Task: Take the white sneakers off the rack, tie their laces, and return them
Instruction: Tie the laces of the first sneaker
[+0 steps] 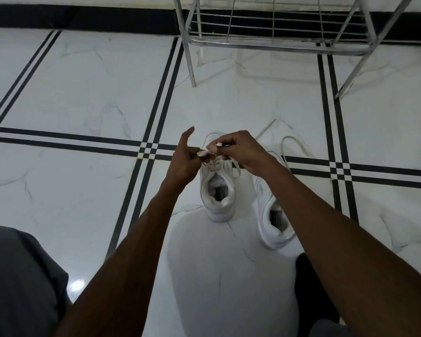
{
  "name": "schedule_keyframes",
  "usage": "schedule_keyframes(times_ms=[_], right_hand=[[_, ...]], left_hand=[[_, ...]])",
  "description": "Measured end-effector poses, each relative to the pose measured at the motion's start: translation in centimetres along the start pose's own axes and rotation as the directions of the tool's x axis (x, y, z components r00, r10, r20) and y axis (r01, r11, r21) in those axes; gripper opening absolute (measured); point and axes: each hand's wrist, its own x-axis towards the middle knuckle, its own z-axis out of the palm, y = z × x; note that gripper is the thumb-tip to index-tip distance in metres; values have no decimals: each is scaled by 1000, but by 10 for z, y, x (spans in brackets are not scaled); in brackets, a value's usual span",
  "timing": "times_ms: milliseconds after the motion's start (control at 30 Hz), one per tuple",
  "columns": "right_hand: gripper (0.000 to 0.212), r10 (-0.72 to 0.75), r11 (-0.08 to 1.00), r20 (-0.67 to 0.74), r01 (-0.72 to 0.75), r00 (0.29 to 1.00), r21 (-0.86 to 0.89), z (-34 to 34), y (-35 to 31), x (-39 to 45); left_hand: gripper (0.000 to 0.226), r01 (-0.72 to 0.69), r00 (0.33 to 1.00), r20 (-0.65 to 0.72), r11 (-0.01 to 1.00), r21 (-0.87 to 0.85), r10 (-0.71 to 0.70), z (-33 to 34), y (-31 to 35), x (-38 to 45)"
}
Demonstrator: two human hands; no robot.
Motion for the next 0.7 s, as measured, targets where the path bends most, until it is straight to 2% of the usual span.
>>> schedule_keyframes(times_ms=[67, 133, 233, 333, 433, 533, 633, 700], right_hand=[[17, -40, 962, 1, 39, 999, -270, -6, -2, 2], [17, -71, 870, 8, 66, 997, -489, -9, -5, 6], [14, -163, 791, -9, 125, 987, -599, -5, -5, 8], [5, -264, 745, -112, 129, 958, -655, 6, 0, 5], [8, -310, 748, -182, 121, 933, -652, 12, 4, 5], [10, -313, 841, -238, 152, 919, -519, 14, 3, 6], [8, -285, 905, -266, 166, 921, -392, 14, 3, 4], [8, -257, 930, -276, 160, 926, -330, 14, 4, 1]], left_hand=[[68, 18, 1000, -18, 1000, 26, -17, 2, 0, 0], [55, 9, 999, -33, 999, 33, -8, 5, 2, -2], [47, -15, 999, -42, 999, 28, 17, 7, 8, -5], [50, -19, 999, -40, 999, 34, 20, 6, 8, -7], [53, -14, 1000, -1, 1000, -13, 14, 5, 9, -9], [59, 26, 999, 32, 997, -77, -24, 3, 14, -8], [51, 50, 997, 58, 997, -57, -47, 0, 15, -6], [45, 16, 997, 69, 1000, -6, -16, -3, 14, -4]])
